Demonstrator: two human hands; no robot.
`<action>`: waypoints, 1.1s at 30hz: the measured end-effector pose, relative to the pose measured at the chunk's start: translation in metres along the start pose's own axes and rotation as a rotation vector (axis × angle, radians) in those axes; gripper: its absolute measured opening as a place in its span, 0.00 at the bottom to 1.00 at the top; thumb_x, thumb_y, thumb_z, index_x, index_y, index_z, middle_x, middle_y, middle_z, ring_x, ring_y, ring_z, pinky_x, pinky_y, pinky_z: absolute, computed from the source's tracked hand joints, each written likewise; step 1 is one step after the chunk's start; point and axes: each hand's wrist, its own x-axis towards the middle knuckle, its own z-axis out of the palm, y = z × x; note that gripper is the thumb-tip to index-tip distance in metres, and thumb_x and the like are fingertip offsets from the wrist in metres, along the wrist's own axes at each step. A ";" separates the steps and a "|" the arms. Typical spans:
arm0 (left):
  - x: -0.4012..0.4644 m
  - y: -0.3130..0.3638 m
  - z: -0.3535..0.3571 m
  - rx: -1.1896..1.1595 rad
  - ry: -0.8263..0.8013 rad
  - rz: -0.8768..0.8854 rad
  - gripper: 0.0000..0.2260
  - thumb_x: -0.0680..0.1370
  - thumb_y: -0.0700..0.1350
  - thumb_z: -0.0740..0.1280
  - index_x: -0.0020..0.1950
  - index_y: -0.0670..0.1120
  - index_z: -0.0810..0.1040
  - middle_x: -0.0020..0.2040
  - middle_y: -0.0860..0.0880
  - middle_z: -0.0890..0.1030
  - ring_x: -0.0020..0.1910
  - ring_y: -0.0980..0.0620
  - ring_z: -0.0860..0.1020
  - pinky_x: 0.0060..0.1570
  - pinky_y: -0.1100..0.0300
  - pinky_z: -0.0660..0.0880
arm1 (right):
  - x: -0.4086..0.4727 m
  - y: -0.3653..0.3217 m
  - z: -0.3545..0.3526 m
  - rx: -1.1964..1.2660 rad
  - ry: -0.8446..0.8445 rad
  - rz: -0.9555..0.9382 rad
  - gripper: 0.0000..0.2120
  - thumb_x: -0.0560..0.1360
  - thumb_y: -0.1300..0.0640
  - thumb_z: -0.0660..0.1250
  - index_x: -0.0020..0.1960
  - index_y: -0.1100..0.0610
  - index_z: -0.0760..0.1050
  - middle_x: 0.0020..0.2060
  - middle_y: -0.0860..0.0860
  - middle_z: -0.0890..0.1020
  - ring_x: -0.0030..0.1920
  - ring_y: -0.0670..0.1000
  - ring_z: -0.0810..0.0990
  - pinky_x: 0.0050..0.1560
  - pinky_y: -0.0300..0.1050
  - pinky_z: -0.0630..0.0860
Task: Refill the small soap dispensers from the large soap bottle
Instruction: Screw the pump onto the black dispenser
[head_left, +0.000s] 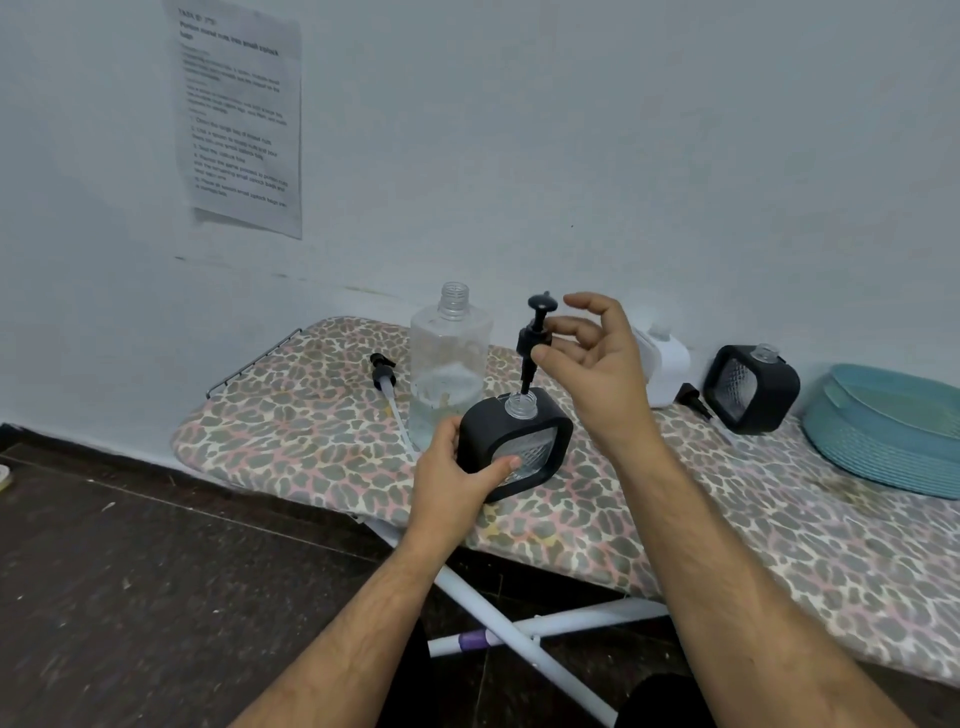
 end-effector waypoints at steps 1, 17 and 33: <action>0.000 0.000 0.000 0.000 0.000 -0.002 0.21 0.69 0.46 0.79 0.57 0.54 0.75 0.52 0.54 0.83 0.51 0.57 0.82 0.53 0.50 0.81 | -0.003 0.003 -0.002 -0.013 -0.010 0.018 0.24 0.73 0.74 0.69 0.60 0.52 0.70 0.48 0.52 0.83 0.48 0.51 0.85 0.50 0.44 0.80; -0.001 0.003 0.000 0.009 -0.012 0.006 0.20 0.70 0.46 0.79 0.56 0.54 0.74 0.51 0.53 0.83 0.49 0.58 0.82 0.51 0.52 0.81 | -0.014 0.016 -0.011 -0.150 -0.097 0.140 0.18 0.72 0.73 0.70 0.52 0.52 0.81 0.43 0.48 0.87 0.47 0.48 0.85 0.49 0.42 0.80; 0.012 0.018 0.028 -0.187 -0.199 -0.069 0.21 0.71 0.38 0.78 0.58 0.51 0.74 0.54 0.50 0.83 0.51 0.56 0.83 0.52 0.58 0.80 | -0.017 0.005 -0.048 -0.285 -0.079 0.167 0.13 0.71 0.69 0.73 0.51 0.55 0.83 0.45 0.51 0.87 0.49 0.51 0.86 0.53 0.48 0.81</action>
